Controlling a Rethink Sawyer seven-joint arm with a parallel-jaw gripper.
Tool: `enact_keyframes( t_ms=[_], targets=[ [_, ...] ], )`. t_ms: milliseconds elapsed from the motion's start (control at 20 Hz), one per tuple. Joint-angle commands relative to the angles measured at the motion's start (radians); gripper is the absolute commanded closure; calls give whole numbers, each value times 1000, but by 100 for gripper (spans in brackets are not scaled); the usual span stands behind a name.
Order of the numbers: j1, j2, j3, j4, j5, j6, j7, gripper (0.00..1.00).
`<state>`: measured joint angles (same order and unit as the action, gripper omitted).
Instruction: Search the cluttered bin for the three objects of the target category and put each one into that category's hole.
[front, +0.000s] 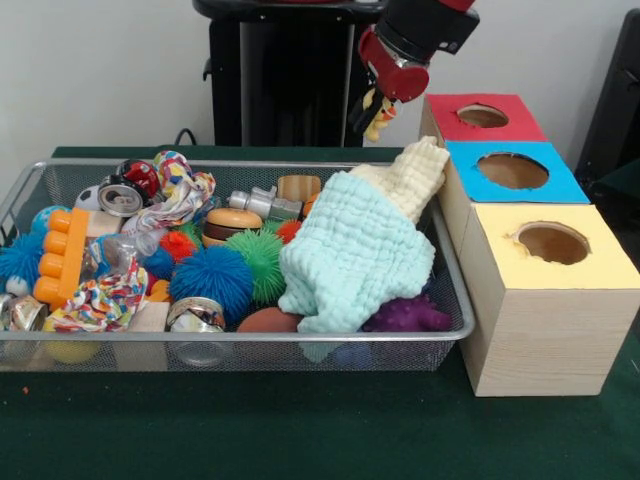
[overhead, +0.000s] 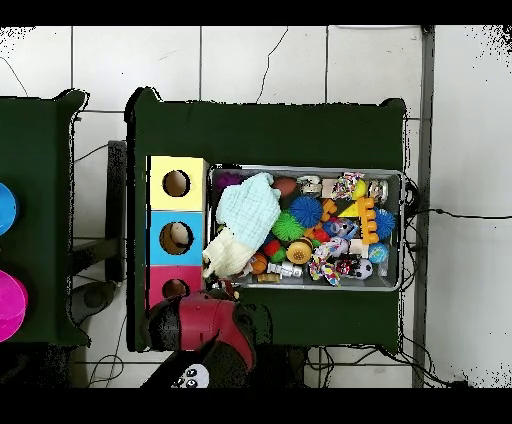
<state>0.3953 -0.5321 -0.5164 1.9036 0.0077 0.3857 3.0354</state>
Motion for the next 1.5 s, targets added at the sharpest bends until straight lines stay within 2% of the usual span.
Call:
enact_keyframes(
  t_ms=[50,250,400,900,1150,1500],
  targets=[
    [-59,-46,52,-127,-95,73,-140,100],
    [-83,-107,86,-109,-118,102,-144,100],
    [-93,-148,123,-82,-110,87,-121,100],
    [-23,-214,121,-109,-59,190,-29,100],
    [22,-201,97,-128,-52,212,22,100],
    [110,-135,59,-155,-23,216,128,100]
  ],
)
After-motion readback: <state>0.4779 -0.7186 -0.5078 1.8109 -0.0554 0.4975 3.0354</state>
